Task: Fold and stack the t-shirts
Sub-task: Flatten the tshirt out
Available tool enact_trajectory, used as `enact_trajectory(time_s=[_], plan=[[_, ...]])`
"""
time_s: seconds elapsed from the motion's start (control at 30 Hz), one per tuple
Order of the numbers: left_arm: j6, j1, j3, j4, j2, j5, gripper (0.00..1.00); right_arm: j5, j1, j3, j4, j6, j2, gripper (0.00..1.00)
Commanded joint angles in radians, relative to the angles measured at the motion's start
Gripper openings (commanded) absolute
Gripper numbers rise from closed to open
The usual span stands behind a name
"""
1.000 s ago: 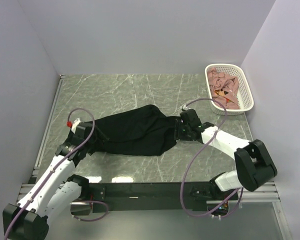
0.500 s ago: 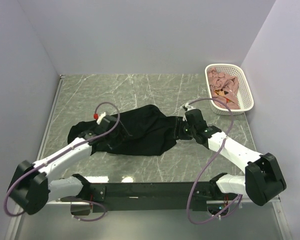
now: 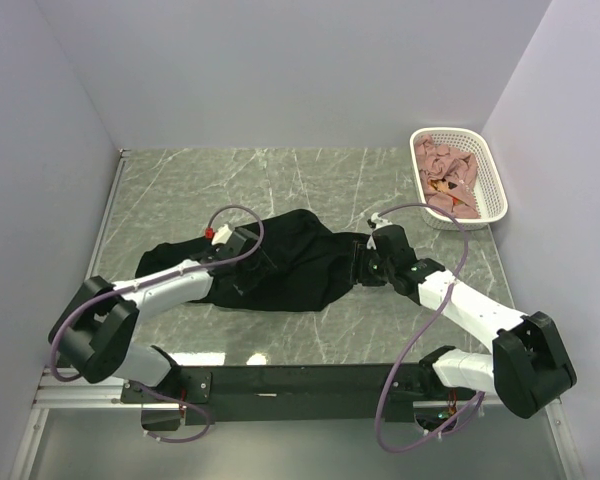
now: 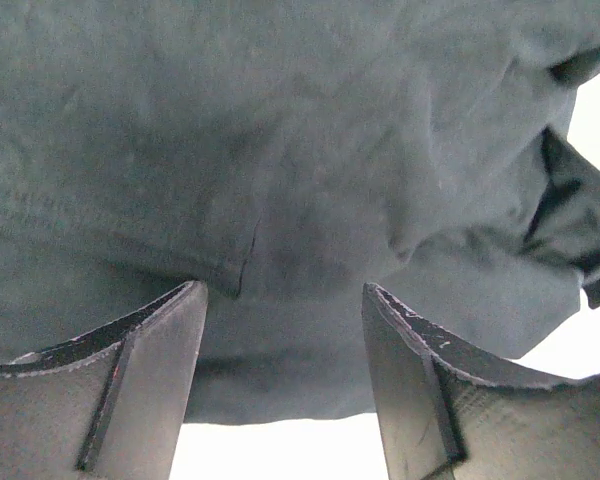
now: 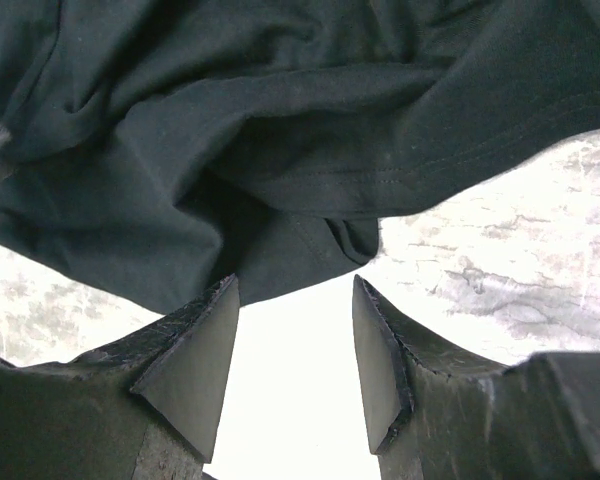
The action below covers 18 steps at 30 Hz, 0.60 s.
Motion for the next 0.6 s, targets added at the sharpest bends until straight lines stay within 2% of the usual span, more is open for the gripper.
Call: enact_trajectory(time_s=[0.0,0.23,0.57], plan=[[-0.029,-0.005,0.04,0.053,0.032,-0.061,0.68,-0.017,0.003,-0.008,0.047,-0.012,-0.018,0.56],[-0.044,-0.005,0.073,0.049,0.095,-0.107,0.65,0.006,0.002,0.0,0.018,-0.029,-0.044,0.56],[-0.046,-0.002,0.094,0.015,0.063,-0.174,0.47,0.008,-0.003,0.003,0.004,-0.044,-0.046,0.56]])
